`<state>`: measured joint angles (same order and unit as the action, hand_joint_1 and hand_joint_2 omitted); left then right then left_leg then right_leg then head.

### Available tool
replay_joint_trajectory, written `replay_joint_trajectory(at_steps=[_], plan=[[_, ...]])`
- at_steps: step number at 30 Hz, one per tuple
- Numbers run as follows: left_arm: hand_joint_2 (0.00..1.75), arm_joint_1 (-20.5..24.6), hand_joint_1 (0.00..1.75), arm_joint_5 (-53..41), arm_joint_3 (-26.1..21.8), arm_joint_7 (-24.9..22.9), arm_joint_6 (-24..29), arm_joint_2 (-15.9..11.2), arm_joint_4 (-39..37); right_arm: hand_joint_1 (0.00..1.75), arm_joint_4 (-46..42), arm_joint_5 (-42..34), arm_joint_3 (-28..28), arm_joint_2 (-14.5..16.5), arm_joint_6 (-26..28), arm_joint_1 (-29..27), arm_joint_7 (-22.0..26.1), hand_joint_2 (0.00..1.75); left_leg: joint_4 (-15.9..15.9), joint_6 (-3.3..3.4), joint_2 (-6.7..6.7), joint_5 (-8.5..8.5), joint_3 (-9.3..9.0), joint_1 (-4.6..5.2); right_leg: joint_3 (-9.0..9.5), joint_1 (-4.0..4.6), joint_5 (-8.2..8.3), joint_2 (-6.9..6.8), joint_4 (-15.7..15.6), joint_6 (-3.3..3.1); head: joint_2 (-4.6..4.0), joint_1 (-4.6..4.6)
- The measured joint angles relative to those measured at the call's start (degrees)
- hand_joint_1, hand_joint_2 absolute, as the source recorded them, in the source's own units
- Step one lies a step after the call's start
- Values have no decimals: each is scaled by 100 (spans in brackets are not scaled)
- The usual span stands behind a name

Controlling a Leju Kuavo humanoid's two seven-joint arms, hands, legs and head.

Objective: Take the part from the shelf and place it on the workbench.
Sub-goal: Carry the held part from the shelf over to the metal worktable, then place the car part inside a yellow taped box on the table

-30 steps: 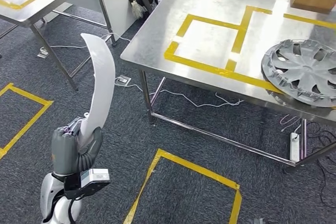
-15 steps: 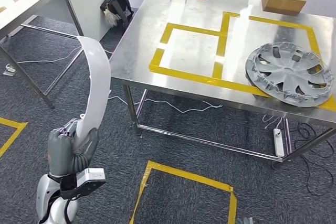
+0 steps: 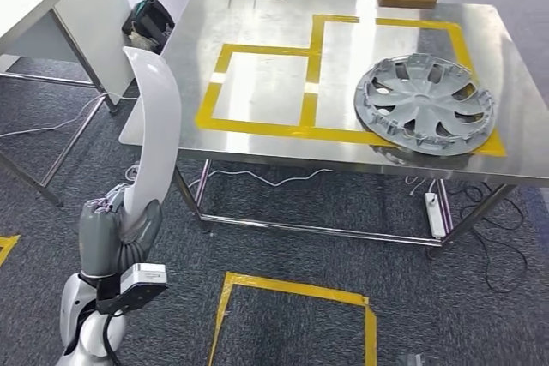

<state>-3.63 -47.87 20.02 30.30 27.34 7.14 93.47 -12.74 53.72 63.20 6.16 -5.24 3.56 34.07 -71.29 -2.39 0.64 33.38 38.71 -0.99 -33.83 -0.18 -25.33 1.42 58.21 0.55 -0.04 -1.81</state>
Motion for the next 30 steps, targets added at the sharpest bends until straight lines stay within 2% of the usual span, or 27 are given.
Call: replay_joint_trajectory(at_steps=[1, 2, 3, 4, 6, 8, 11, 13, 15, 16, 17, 18, 20, 21, 22, 23, 24, 25, 28, 30], plan=[[175, 34, 175, 18, -15, -25, -36, -1, -25, 0, 0, -21, 5, 7, 10, -11, 0, 0, -211, 13, -15, 20, 134, 7, 4, 8, -11, 45, 0, -11, 0, 1], [175, 72, 175, 36, -28, -45, -69, 1, -54, 0, 0, -42, 10, 13, 23, -28, -1, 0, -206, 32, -24, -77, 167, 13, 14, 15, -21, 88, 0, -14, 0, 0], [175, 117, 175, 56, -44, -65, -95, 4, -83, 0, 0, -60, 16, 22, 37, -47, -3, 0, 21, 59, -30, -267, 87, 21, 30, 20, -31, 124, 0, -10, 0, -1], [175, 166, 175, 79, -64, -77, -115, 10, -110, 0, 0, -79, 19, 32, 53, -62, -6, 0, 389, 92, -39, -490, -75, 31, 48, 23, -41, 154, 0, 3, 0, 0], [175, 289, 175, 128, -103, -90, -147, 27, -175, 0, 0, -116, 32, 50, 93, -79, -27, 0, 1114, 160, -71, -746, -415, 52, 71, 46, -76, 197, 7, 53, 0, -5], [175, 402, 175, 188, -149, -90, -176, 60, -257, 0, 0, -142, 68, 60, 139, -93, -69, 0, 1402, 210, -91, -752, -544, 65, 80, 63, -86, 210, 5, 116, 0, -9], [175, 531, 175, 291, -238, -74, -184, 116, -434, 0, -4, -146, 131, 64, 226, -129, -166, 0, 1451, 291, -81, -732, -628, 34, 75, 62, -116, 128, 139, 206, 0, -27], [175, 634, 175, 345, -302, -58, -136, 150, -586, 0, -7, -148, 166, 69, 274, -136, -240, 0, 1453, 330, -71, -713, -692, 24, -173, 49, -351, -4, 619, 264, 0, -50], [175, 738, 175, 360, -369, -87, -57, 179, -764, 0, -7, -152, 211, 79, 301, -147, -299, 0, 1449, 342, -57, -686, -726, 24, -602, 20, -628, -77, 1334, 307, 0, -63], [175, 778, 175, 352, -405, -130, -20, 192, -852, 0, -7, -155, 238, 86, 313, -160, -319, 0, 1447, 340, -52, -665, -748, 20, -769, 4, -668, -89, 1546, 323, 0, -62], [175, 816, 175, 337, -444, -186, 13, 208, -936, 0, -7, -159, 266, 92, 326, -175, -334, 0, 1445, 329, -48, -639, -779, 11, -842, -12, -597, -94, 1561, 339, 0, -63], [175, 856, 175, 320, -484, -248, 40, 225, -1014, 0, -7, -162, 290, 99, 338, -190, -349, 0, 1444, 309, -47, -603, -823, -3, -804, -29, -407, -99, 1353, 355, 0, -62], [175, 956, 175, 292, -567, -349, 82, 258, -1155, 0, -7, -161, 327, 133, 352, -211, -392, 0, 1447, 246, -44, -521, -924, -28, -535, -52, 84, -138, 603, 399, 0, -67], [175, 1015, 175, 289, -606, -387, 93, 270, -1224, 0, -7, -156, 344, 159, 355, -215, -421, 0, 1445, 209, -41, -488, -952, -29, -419, -51, 180, -166, 292, 389, 0, -79], [175, 1071, 175, 287, -645, -420, 102, 281, -1287, 0, -7, -146, 362, 186, 357, -214, -456, 0, 1449, 171, -37, -460, -962, -22, -353, -43, 222, -183, 125, 357, 1, -84], [175, 1119, 175, 289, -682, -446, 105, 292, -1350, 0, -7, -134, 379, 212, 361, -216, -491, 0, 1449, 131, -32, -450, -966, -10, -336, -33, 183, -187, 80, 308, 1, -81], [175, 1157, 175, 291, -720, -468, 109, 302, -1407, 0, -9, -125, 393, 230, 365, -223, -521, 0, 1446, 131, -28, -433, -977, -5, -326, -34, 175, -179, 65, 262, 2, -76], [175, 1188, 175, 293, -756, -489, 115, 312, -1462, 0, -10, -114, 407, 247, 369, -233, -551, 0, 1458, 177, -25, -423, -994, -2, -320, -39, 218, -160, 75, 249, 2, -54], [175, 1300, 175, 295, -844, -542, 140, 334, -1617, 0, -11, -89, 439, 295, 421, -252, -619, 0, 1516, 397, -24, -430, -1041, 4, -315, -46, 227, -96, 69, 251, 2, -33], [175, 1385, 175, 349, -914, -567, 142, 343, -1704, 0, -17, -92, 458, 362, 620, -250, -646, 0, 1573, 420, -22, -436, -1072, 5, -313, -39, 208, -62, 65, 212, 2, -33]])
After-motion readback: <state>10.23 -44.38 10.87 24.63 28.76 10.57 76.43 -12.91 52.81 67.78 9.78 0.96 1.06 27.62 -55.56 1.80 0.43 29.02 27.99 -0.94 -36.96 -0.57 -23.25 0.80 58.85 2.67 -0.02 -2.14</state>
